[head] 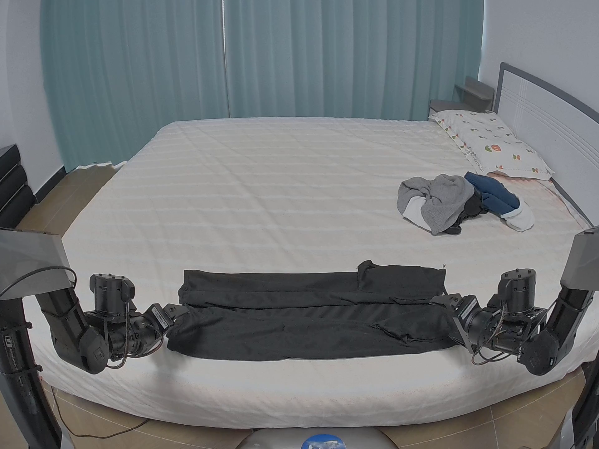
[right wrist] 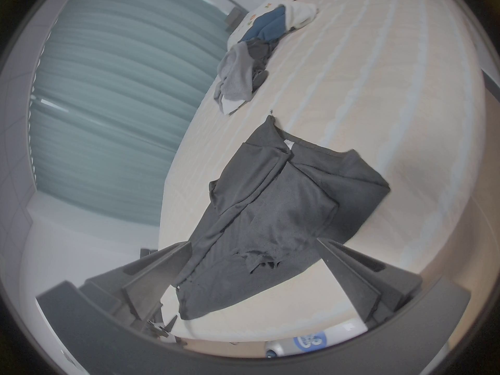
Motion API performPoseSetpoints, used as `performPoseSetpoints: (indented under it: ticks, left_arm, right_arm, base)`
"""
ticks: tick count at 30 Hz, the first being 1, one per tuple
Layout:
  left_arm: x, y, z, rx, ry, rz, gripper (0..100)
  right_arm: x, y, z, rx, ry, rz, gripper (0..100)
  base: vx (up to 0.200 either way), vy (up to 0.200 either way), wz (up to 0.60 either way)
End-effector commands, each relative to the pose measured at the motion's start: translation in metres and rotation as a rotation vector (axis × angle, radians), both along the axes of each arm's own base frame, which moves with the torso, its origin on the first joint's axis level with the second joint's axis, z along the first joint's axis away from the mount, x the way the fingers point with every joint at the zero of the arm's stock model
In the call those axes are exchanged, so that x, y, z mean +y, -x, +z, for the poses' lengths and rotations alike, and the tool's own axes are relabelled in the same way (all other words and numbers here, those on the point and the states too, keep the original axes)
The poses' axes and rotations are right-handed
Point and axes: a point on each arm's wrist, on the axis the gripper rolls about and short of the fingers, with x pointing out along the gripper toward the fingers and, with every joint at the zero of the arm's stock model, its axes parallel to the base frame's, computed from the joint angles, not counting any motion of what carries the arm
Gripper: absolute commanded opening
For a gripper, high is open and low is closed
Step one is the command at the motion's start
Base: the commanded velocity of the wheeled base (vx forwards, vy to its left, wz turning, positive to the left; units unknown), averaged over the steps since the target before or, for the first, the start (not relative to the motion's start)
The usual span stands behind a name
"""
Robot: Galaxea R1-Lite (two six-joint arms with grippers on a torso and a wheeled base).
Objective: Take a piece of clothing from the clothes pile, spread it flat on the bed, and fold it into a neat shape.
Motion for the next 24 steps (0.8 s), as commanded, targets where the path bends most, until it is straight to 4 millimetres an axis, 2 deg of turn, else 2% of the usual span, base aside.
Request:
performPoseSetpoints:
  ticks: [1, 6, 13, 17, 24]
  left_arm:
    - [0.005, -0.003, 0.004, -0.014, 0.056, 0.0, 100]
    - [0.008, -0.005, 0.003, -0.008, 0.094, 0.001, 100]
    - [0.009, -0.005, 0.0, -0.003, 0.096, 0.005, 100]
    - [0.009, -0.005, -0.001, 0.002, 0.095, 0.006, 100]
    - [0.009, -0.005, -0.001, 0.003, 0.095, 0.006, 100]
  right_arm:
    - [-0.011, -0.017, -0.021, 0.022, 0.042, 0.057, 100]
    - [-0.009, -0.023, -0.028, 0.04, 0.031, 0.086, 100]
    - [0.005, -0.022, -0.037, 0.091, -0.037, 0.019, 100]
    - [0.021, -0.026, -0.042, 0.082, 0.003, -0.003, 100]
    - [0.025, -0.033, -0.048, 0.074, 0.037, -0.038, 100]
  base:
    - [0.0, 0.0, 0.0]
    - [0.0, 0.0, 0.0]
    - [0.0, 0.0, 0.0]
    - [0.0, 0.0, 0.0]
    - [0.0, 0.0, 0.0]
